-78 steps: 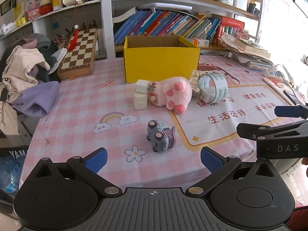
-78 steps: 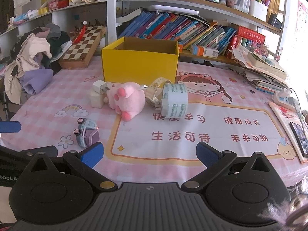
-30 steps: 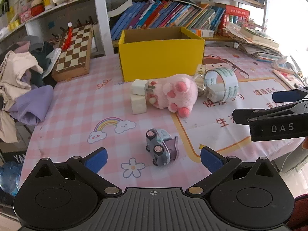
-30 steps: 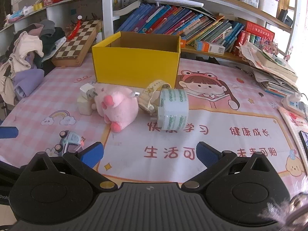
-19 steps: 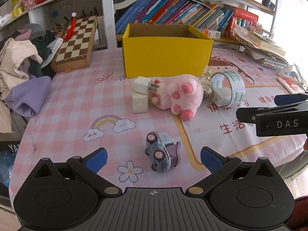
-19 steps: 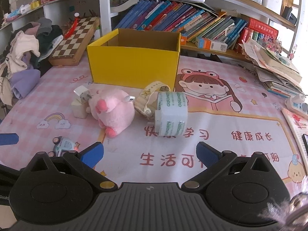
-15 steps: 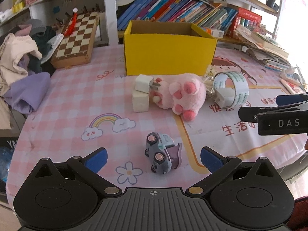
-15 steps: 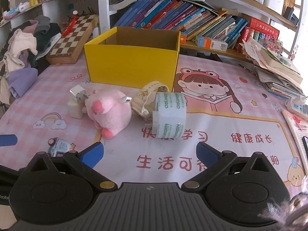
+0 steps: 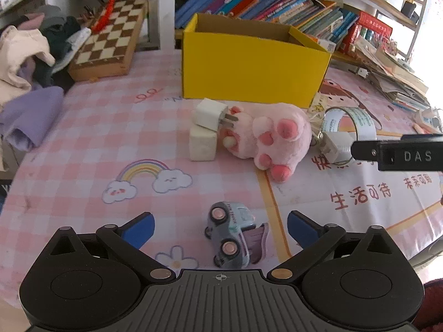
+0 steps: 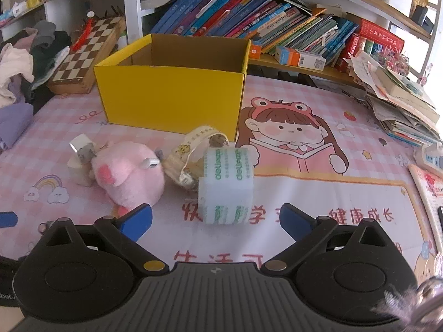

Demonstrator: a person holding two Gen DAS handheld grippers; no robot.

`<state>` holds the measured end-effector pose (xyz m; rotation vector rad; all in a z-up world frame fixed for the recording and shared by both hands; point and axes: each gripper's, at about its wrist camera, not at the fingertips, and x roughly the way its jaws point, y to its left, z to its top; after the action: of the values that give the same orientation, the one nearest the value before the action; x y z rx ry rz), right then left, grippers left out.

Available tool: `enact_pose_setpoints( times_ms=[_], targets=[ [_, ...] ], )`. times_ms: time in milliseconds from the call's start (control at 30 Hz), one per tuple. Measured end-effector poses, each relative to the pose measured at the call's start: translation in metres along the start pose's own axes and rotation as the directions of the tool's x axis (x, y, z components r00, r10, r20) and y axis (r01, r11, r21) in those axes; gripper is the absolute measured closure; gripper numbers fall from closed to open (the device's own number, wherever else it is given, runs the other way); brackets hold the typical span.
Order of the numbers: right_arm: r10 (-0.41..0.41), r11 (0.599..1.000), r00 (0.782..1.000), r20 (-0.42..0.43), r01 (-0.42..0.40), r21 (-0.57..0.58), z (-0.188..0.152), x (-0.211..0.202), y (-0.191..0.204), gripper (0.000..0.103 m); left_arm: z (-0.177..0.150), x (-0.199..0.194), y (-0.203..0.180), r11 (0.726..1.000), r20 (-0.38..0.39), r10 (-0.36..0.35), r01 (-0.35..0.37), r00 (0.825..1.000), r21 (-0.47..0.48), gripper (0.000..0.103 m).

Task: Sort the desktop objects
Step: 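Move the left gripper to the toy car while the right gripper approaches the tape roll, then close the left gripper on the toy car while the right gripper lifts the tape roll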

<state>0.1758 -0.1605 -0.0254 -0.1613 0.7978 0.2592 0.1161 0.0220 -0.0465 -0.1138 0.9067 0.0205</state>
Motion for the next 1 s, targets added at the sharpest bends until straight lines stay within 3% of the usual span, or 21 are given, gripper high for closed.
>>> enact_pose_setpoints(
  times_ms=[67,267,400,467,567,633,733,800,867,1000],
  targets=[
    [-0.004,1.000,1.000,-0.004,0.004,-0.008,0.003,0.005,-0.002,0.007,0.001,0.005,-0.003,1.000,-0.013,-0.011,0.011,1.000,0.008,0.001],
    [-0.024,0.999,0.999,-0.040,0.023,-0.032,0.009,0.024,-0.004,0.029,0.004,0.013,-0.011,0.999,-0.035,-0.010,0.011,0.999,0.037,0.002],
    [0.006,1.000,0.997,-0.074,-0.005,0.016,0.014,0.034,-0.015,0.059,0.004,0.017,-0.008,1.000,-0.055,0.012,-0.011,0.998,0.028,0.008],
    [0.037,0.997,0.995,-0.089,-0.031,0.067,0.015,0.037,-0.023,0.061,0.003,0.020,-0.005,1.000,-0.069,0.016,-0.015,0.997,0.019,0.012],
    [0.069,0.988,0.993,-0.097,-0.055,0.144,0.018,0.038,-0.033,0.061,0.003,0.021,0.000,1.000,-0.070,0.015,-0.015,0.997,-0.008,0.027],
    [0.099,0.967,0.991,-0.088,-0.075,0.243,0.019,0.035,-0.045,0.061,0.004,0.020,0.004,0.999,-0.061,0.009,-0.011,0.998,-0.030,0.047],
    [0.140,0.930,0.987,-0.074,-0.105,0.352,0.019,0.032,-0.060,0.061,0.006,0.018,0.008,0.999,-0.044,-0.003,0.000,0.999,-0.051,0.050],
    [0.189,0.887,0.979,-0.075,-0.138,0.440,0.018,0.031,-0.069,0.061,0.007,0.017,0.011,0.998,-0.040,-0.031,0.028,0.999,-0.062,0.050],
    [0.253,0.817,0.965,-0.074,-0.172,0.551,0.014,0.033,-0.079,0.061,0.010,0.014,0.010,0.998,-0.025,-0.045,0.044,0.999,-0.052,0.050],
    [0.391,0.586,0.920,-0.019,-0.233,0.776,-0.005,0.041,-0.102,0.062,0.018,0.006,0.008,0.998,0.016,-0.054,0.055,0.998,-0.025,0.050]
  ],
)
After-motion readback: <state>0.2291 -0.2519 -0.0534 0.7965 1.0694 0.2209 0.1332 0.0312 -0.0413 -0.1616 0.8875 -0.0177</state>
